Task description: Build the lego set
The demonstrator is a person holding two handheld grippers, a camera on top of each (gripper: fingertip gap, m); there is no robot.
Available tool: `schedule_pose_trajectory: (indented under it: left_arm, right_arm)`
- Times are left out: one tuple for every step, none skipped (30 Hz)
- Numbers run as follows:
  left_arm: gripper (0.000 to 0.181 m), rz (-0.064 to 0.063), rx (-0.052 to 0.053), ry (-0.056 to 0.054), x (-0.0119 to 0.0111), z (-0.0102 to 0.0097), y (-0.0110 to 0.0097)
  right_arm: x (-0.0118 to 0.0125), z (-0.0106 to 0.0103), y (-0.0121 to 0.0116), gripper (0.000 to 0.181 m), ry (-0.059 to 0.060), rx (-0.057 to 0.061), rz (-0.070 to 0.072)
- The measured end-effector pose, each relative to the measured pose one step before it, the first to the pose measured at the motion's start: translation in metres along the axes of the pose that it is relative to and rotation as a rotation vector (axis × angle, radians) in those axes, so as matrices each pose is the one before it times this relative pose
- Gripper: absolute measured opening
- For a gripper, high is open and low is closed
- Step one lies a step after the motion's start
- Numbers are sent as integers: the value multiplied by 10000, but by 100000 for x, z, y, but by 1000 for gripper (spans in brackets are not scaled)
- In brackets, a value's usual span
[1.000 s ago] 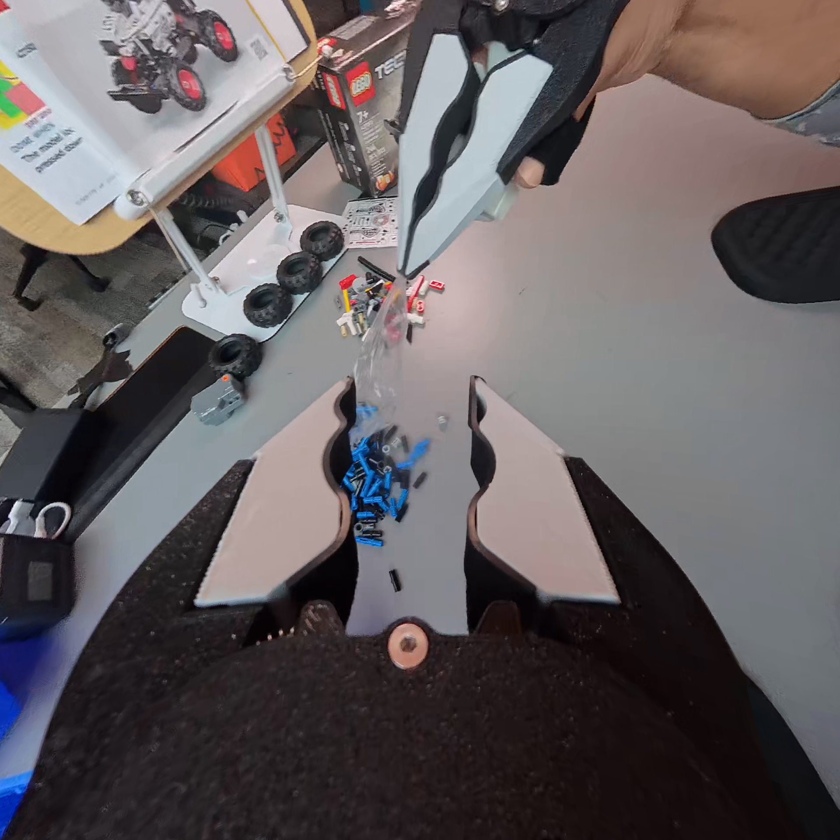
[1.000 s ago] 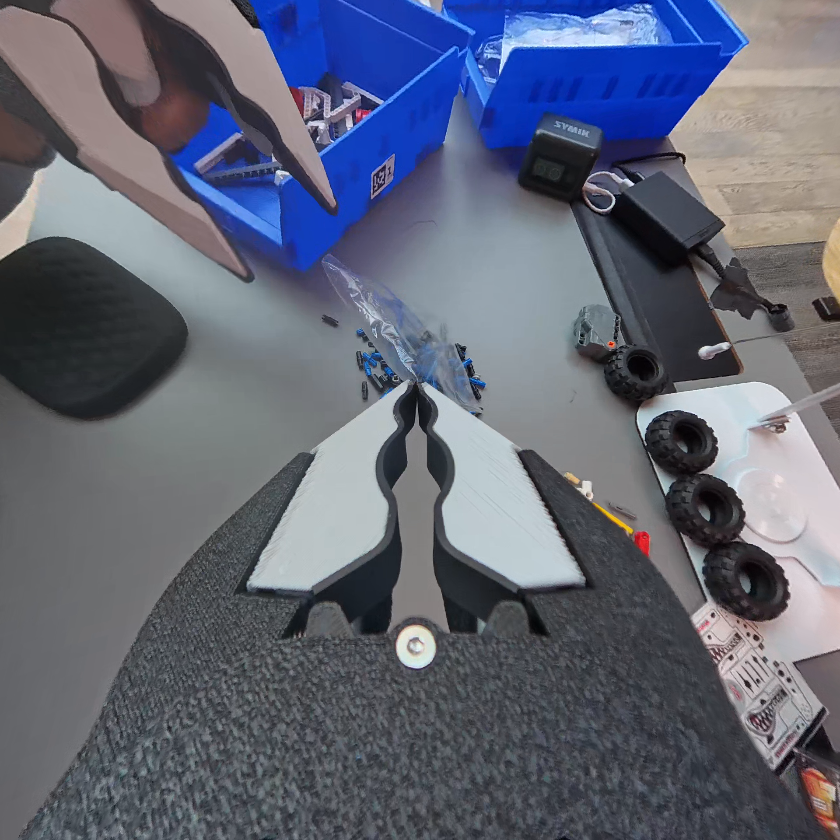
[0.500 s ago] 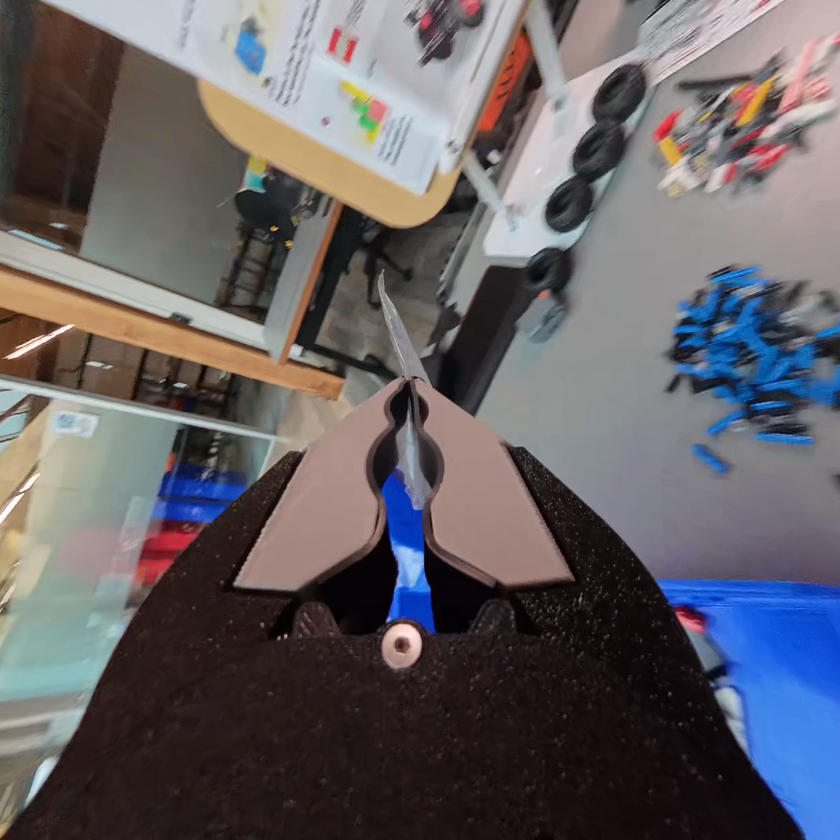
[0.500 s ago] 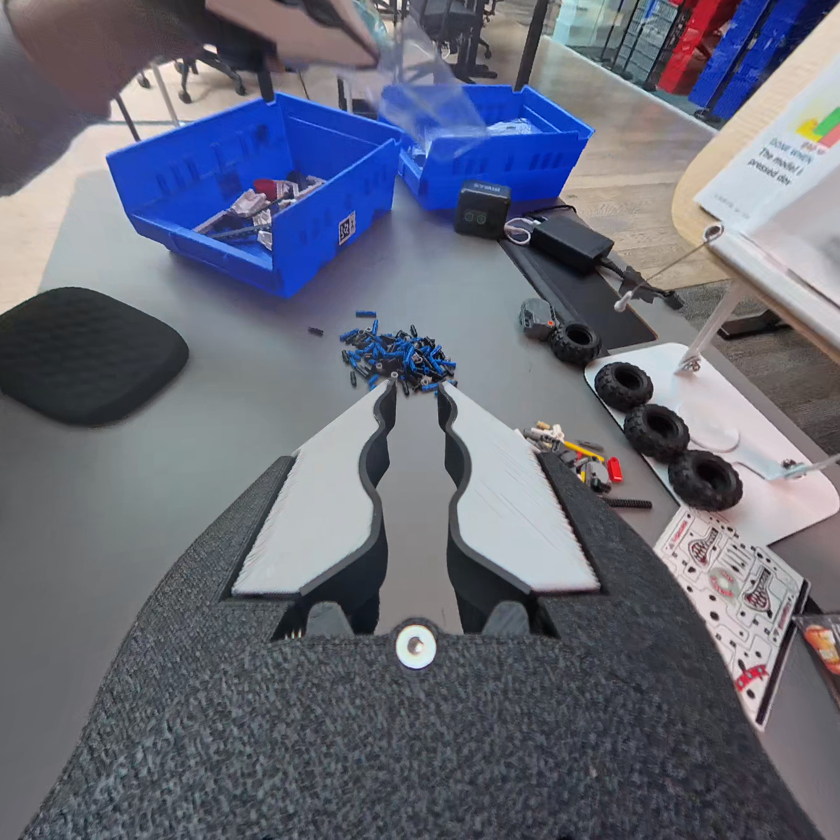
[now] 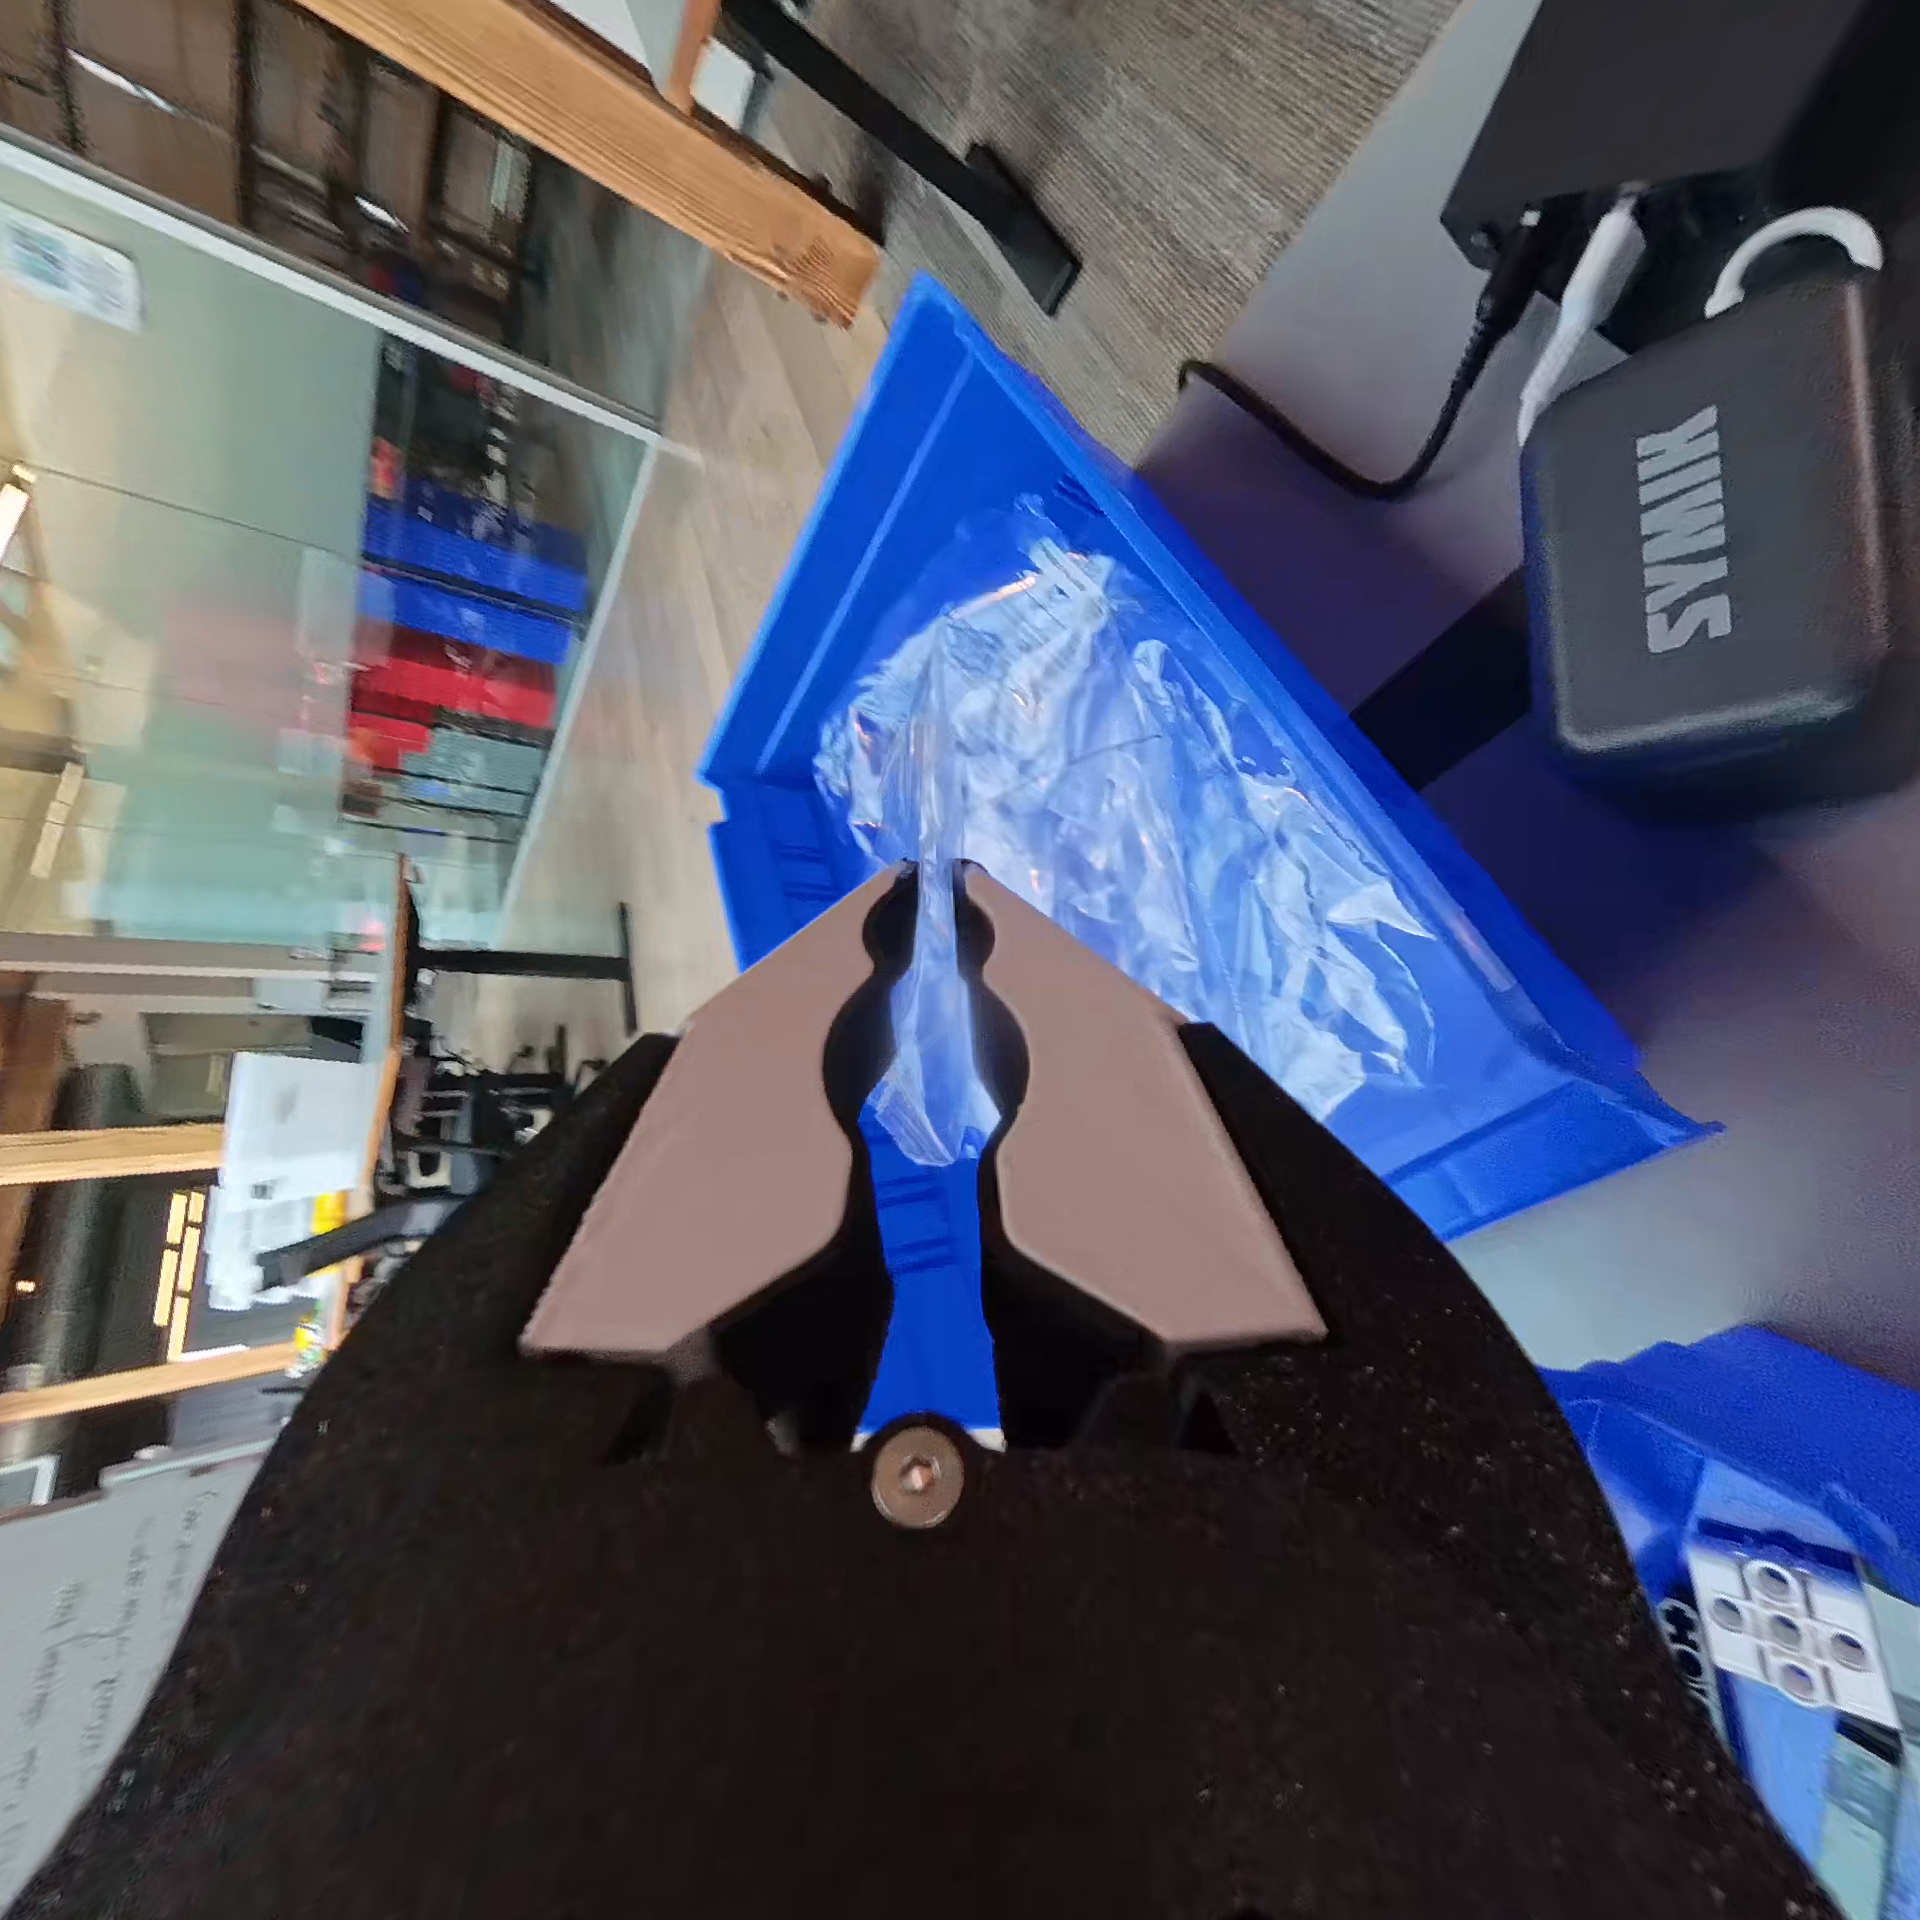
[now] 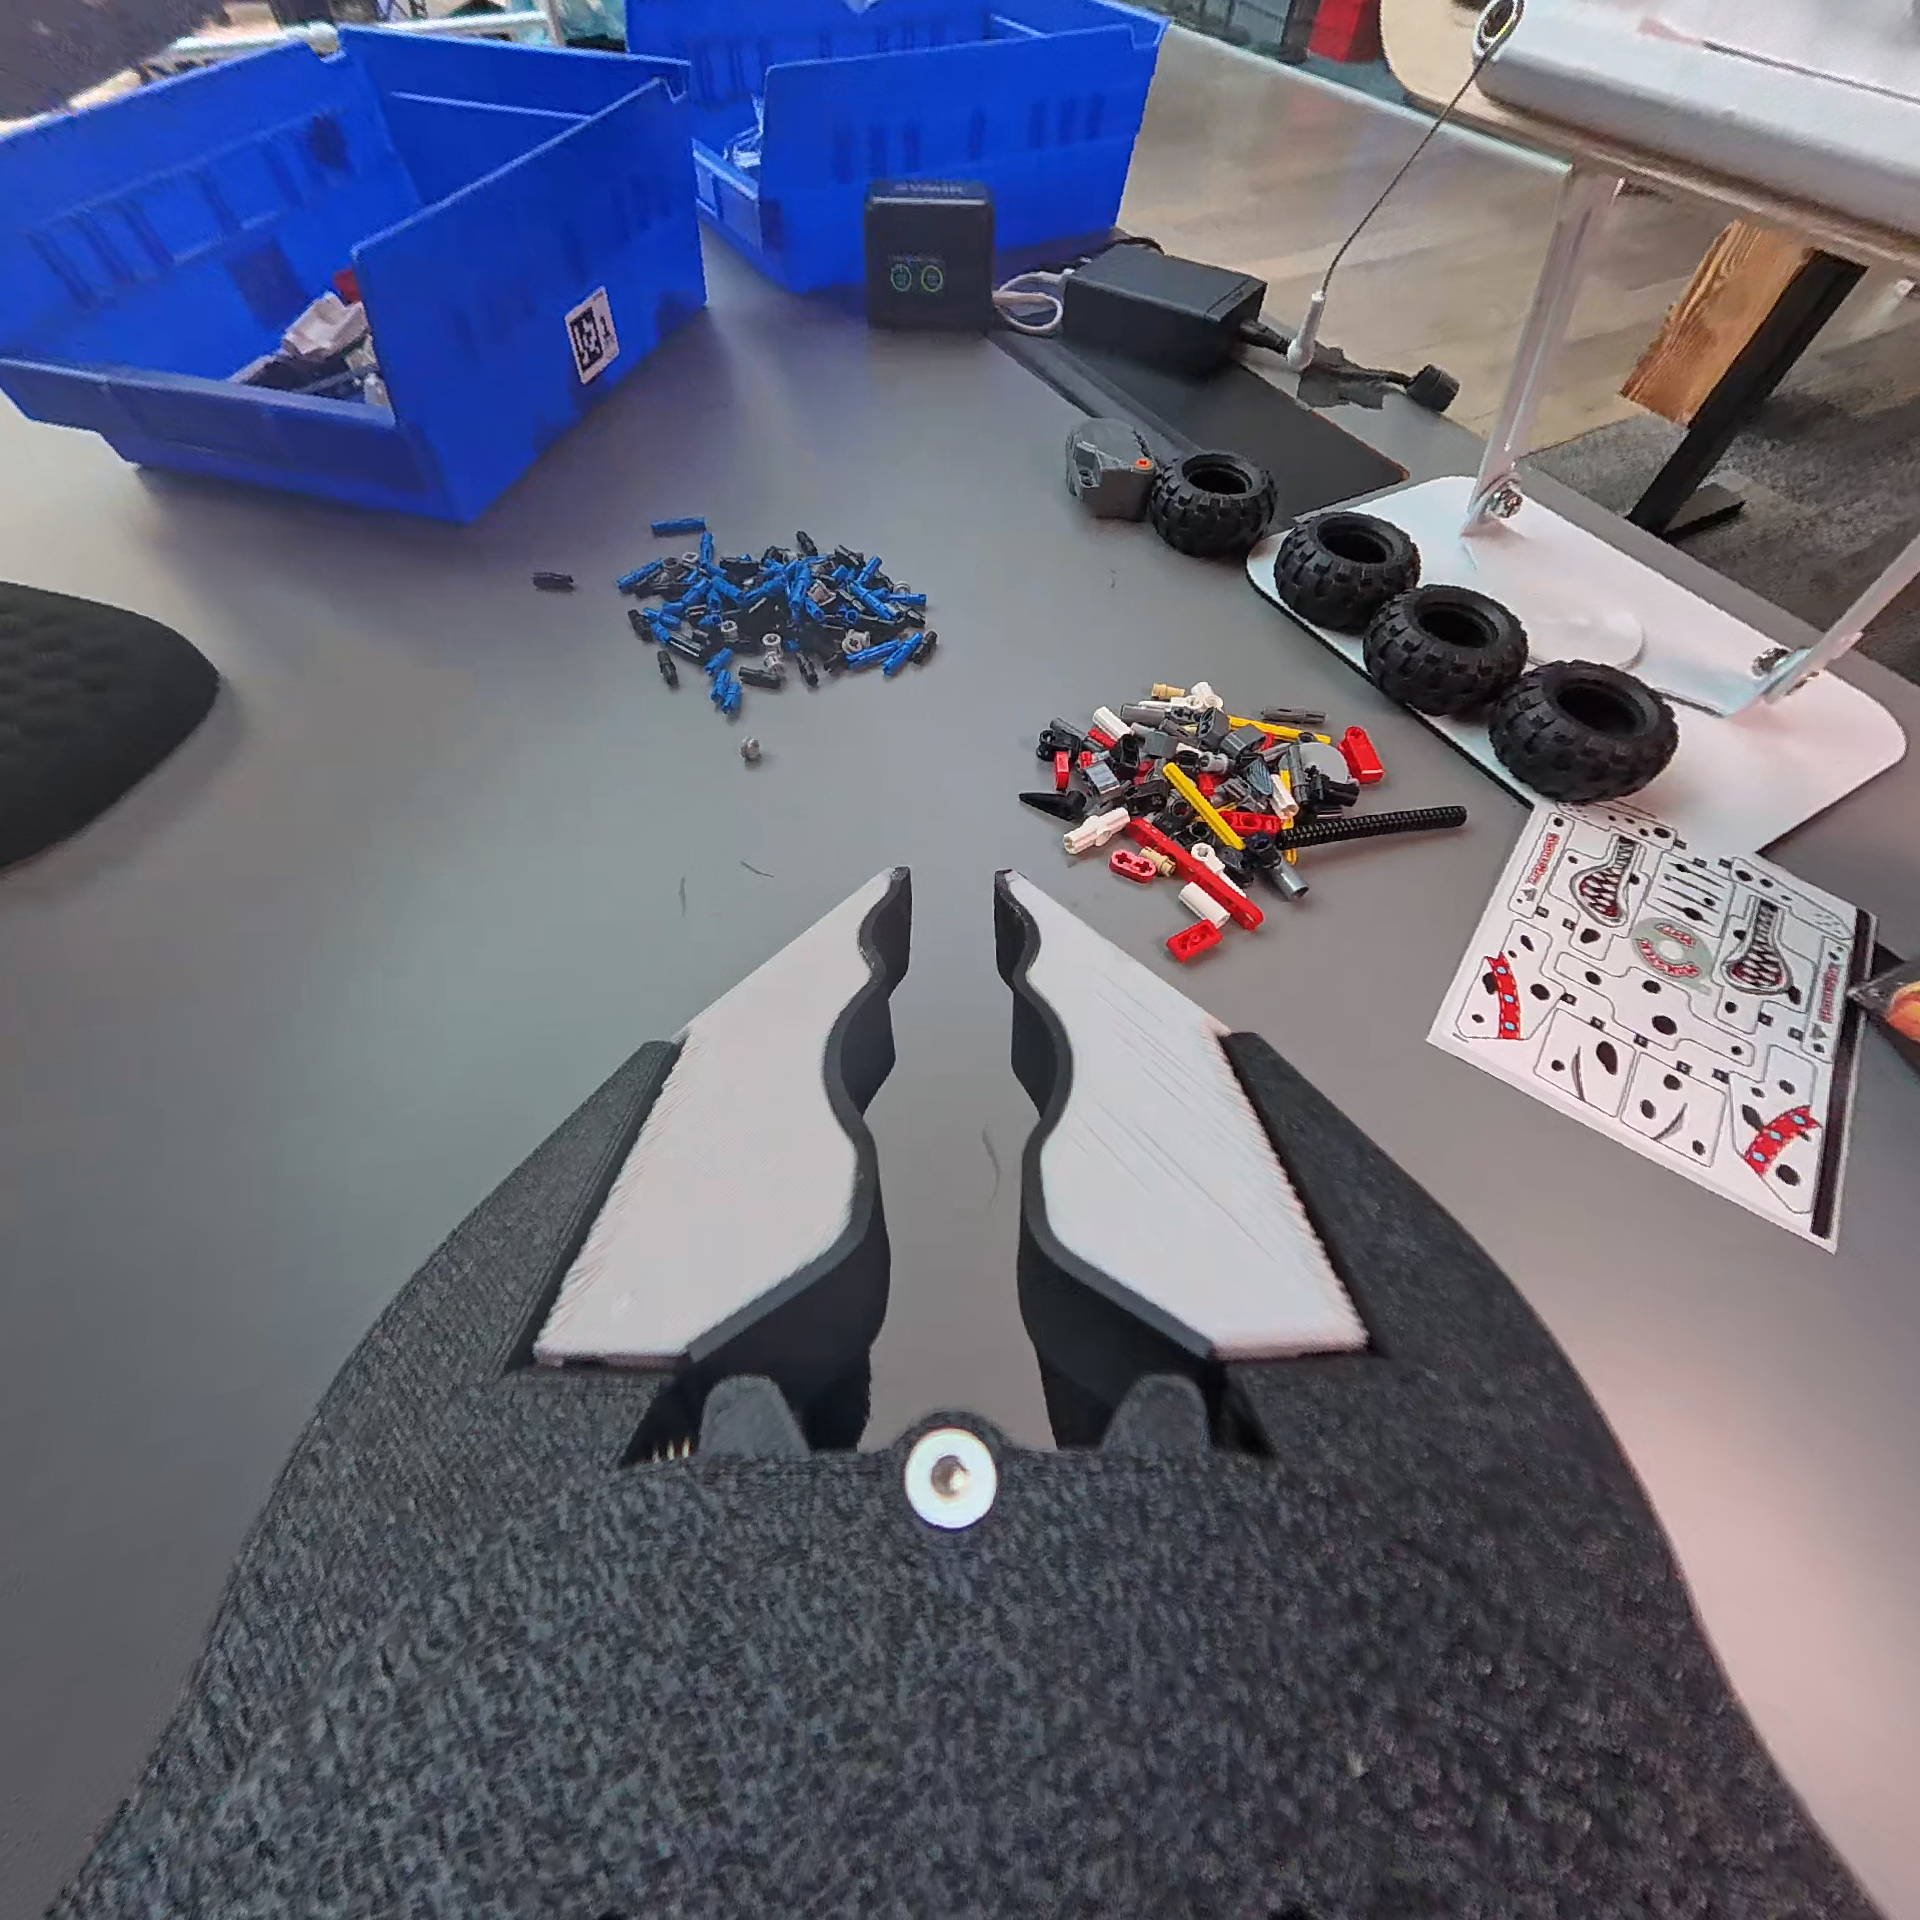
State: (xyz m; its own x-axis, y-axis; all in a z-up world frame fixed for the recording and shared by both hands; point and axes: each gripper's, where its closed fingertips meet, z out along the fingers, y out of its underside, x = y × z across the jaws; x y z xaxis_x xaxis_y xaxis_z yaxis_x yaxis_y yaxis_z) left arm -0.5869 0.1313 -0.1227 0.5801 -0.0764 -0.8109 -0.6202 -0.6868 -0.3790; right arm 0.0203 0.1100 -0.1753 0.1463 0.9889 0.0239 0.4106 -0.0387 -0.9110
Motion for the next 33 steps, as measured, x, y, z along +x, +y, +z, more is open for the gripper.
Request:
schedule_pose_trajectory:
  left_arm:
    - [16, -381, -447, 671, 1162, 954, 767]
    - [21, -378, -283, 585, 919, 668, 477]
    - [30, -467, 17, 524, 703, 263, -33]
    - [42, -711, 179, 570, 552, -55, -395]
    - [55, -955, 188, 747, 618, -318, -565]
    - [65, -1072, 217, 846, 720, -570, -761]
    - [75, -1008, 333, 777, 756, -809, -977]
    - [77, -811, 487, 696, 896, -1008, -1211]
    - [79, -613, 526, 651, 1138, -1082, -1277]
    - [79, -471, 427, 575, 1394, -1041, -1162]
    - [78, -367, 271, 495, 1687, -886, -913]
    - [77, -151, 64, 493, 2097, -650, -481]
    - [76, 167, -120, 432, 2410, -406, 10]
    - [74, 399, -216, 249, 2496, -179, 333]
    - [73, 559, -164, 202, 2705, -41, 405]
    - [70, 606, 2, 250, 2974, 56, 209]
    - [66, 472, 118, 243, 3071, 99, 38]
    - [66, 317, 240, 379, 3296, 127, -120]
    - [65, 180, 389, 596, 3597, 219, -245]
    - [62, 91, 360, 554, 3435, 399, -82]
    - [61, 141, 92, 330, 2925, 587, 456]
    - [60, 243, -259, 104, 2333, 691, 1068]
    - [57, 294, -457, -74, 1764, 704, 1427]
    - [52, 305, -522, -194, 1278, 660, 1563]
    - [47, 282, -656, -329, 729, 647, 1754]
    - [42, 212, -918, -383, 360, 679, 2099]
    - [37, 128, -1061, -402, 86, 710, 2251]
    - [31, 54, -892, -493, -194, 683, 1946]
    - [26, -6, -674, -445, -197, 595, 1664]
    - [21, -139, -492, -259, -49, 497, 1395]
    - [20, -317, -211, -80, 81, 431, 943]
    - [19, -361, -24, 82, 203, 410, 579]
    - [19, -306, -41, 50, 96, 447, 500]
  right_arm:
    - [102, 65, 187, 16, 33, 5, 63]
    - [79, 67, 253, 15, 10, -17, 64]
    - [51, 74, 301, 15, -29, -34, 84]
    - [96, 77, 242, 15, -20, -1, 103]
    - [74, 68, 160, 15, -32, 45, 108]
    - [32, 101, 150, 15, -78, 27, 136]
    - [47, 131, 156, 15, -69, 4, 168]
    - [66, 136, 71, 15, -44, 57, 144]
    - [9, 129, -27, 15, -55, 121, 99]
    - [-39, 94, -49, 15, -62, 128, 73]
    - [-78, 67, -41, 15, -62, 96, 50]
    - [-116, 2, -31, 15, -56, 68, 15]
    - [-134, -56, -47, 15, -49, 59, -29]
    - [-95, -107, -90, 15, -4, 80, -62]
    - [-40, -133, -137, 15, 31, 108, -65]
    - [-41, -160, -162, 15, 30, 126, -45]
    - [-35, -165, -187, 15, 17, 134, -35]
    - [23, -179, -208, 15, 38, 151, -39]
    - [115, -184, -234, 15, 85, 168, -30]
    - [137, -203, -262, 15, 92, 173, -12]
    - [112, -200, -242, 15, 91, 153, -7]
    - [88, -175, -176, 15, 77, 82, -32]
    - [74, -168, -160, 15, 83, 51, -51]
    - [65, -171, -213, 15, 87, 86, -63]
    - [-29, -130, -207, 15, 21, 71, -43]
    - [-59, -65, -170, 14, -23, 43, -6]
    - [-32, 8, -133, 13, -11, 48, 23]
    - [-81, 72, -50, 13, -50, 27, 45]
    - [-161, 113, 33, 12, -88, 2, 59]
    - [-204, 127, 115, 12, -86, -23, 51]
    - [-253, 110, 165, 12, -78, -56, 9]
    - [-286, 74, 176, 12, -71, -71, -54]
    - [-259, 38, 102, 12, -40, -45, -94]
